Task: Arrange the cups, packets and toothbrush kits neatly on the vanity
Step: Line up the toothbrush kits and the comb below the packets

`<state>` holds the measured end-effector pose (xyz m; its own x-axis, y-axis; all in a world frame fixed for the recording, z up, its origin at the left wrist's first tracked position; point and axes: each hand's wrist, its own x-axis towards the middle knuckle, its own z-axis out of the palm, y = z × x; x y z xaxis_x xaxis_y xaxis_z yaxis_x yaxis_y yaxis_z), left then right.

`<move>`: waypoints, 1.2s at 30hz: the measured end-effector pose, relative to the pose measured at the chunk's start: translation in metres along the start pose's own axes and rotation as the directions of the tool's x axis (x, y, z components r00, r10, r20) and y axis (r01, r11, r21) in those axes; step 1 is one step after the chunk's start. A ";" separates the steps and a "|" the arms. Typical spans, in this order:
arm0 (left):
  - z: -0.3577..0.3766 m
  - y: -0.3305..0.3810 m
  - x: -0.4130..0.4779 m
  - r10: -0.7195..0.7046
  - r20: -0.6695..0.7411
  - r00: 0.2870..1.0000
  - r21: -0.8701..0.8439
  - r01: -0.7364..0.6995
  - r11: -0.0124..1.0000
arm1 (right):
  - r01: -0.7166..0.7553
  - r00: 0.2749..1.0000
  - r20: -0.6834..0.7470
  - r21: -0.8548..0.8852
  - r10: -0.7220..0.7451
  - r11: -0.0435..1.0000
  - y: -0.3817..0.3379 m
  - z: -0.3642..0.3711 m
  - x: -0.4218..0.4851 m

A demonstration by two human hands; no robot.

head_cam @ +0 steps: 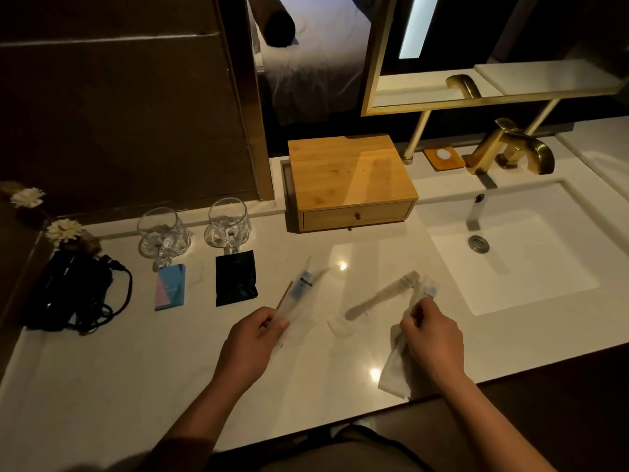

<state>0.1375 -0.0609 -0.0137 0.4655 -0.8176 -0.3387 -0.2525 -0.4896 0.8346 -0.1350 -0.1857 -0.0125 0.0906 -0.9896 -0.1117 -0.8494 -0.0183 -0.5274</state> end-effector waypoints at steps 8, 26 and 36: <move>-0.037 -0.015 -0.023 -0.160 -0.170 0.972 -0.162 0.132 0.978 | 0.343 0.916 0.140 0.209 -0.375 0.916 -0.082 0.023 -0.022; -0.116 -0.107 -0.074 -0.367 -0.456 0.811 -0.094 0.366 0.926 | 0.544 0.750 0.379 0.110 -0.541 0.832 -0.184 0.135 -0.113; -0.111 -0.114 -0.083 -0.039 -0.394 0.918 0.415 0.216 0.884 | 0.417 0.859 0.325 0.007 -0.396 0.909 -0.173 0.134 -0.121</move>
<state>0.2217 0.0961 -0.0326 0.7718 -0.6121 -0.1725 -0.4745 -0.7349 0.4845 0.0704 -0.0436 -0.0209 0.5836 -0.7959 -0.1610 -0.7305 -0.4280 -0.5321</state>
